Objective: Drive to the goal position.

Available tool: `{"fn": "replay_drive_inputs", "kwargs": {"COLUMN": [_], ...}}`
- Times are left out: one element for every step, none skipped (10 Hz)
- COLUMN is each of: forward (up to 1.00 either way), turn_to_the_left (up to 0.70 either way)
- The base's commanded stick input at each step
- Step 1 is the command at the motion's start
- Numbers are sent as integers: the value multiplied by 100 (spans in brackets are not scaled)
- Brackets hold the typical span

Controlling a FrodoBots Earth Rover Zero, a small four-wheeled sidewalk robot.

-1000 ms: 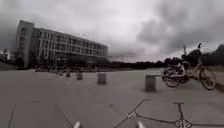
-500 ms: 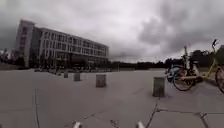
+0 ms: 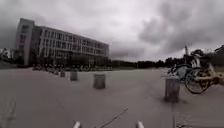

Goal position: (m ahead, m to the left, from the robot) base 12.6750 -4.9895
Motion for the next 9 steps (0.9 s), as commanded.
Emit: {"fn": "replay_drive_inputs", "kwargs": {"forward": [100,100,100,100,100,100,100,100,100], "turn_to_the_left": [0,0,0,0,0,0,0,-11,-40]}}
